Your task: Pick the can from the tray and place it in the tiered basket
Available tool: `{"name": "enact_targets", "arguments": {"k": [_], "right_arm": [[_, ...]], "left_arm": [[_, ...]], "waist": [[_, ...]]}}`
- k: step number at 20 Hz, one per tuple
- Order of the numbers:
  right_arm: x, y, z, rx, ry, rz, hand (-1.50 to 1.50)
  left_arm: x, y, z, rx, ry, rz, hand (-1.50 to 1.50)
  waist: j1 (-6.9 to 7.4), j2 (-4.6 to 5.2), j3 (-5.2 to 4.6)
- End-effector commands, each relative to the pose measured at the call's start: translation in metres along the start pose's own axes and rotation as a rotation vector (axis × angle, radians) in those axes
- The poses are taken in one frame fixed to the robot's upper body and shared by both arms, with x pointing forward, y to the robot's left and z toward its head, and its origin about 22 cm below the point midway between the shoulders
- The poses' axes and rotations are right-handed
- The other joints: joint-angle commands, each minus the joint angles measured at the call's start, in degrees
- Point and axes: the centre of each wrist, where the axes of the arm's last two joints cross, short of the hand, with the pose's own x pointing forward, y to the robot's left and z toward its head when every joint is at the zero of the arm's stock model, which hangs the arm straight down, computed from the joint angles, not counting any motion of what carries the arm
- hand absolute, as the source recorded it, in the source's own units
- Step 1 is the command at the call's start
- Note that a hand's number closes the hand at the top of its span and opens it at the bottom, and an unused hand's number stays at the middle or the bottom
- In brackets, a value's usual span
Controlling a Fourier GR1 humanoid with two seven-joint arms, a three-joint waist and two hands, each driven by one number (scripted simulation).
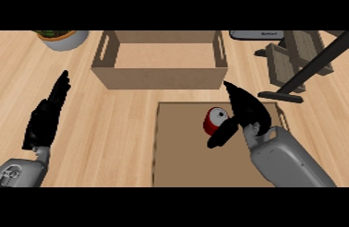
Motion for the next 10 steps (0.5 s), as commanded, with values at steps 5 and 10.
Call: {"name": "enact_targets", "arguments": {"k": [5,10], "right_arm": [[0.004,0.022,-0.017,0.029,0.181,0.025,-1.50],[-0.002,0.028,-0.023,0.050,0.170,0.029,-1.50]], "left_arm": [[-0.013,0.006,0.002,0.000,0.002,-0.002,0.00],[0.002,0.023,-0.012,-0.007,0.002,-0.008,0.00]], "waist": [[0.15,0.12,-0.01],[-0.03,0.11,0.01]]}}
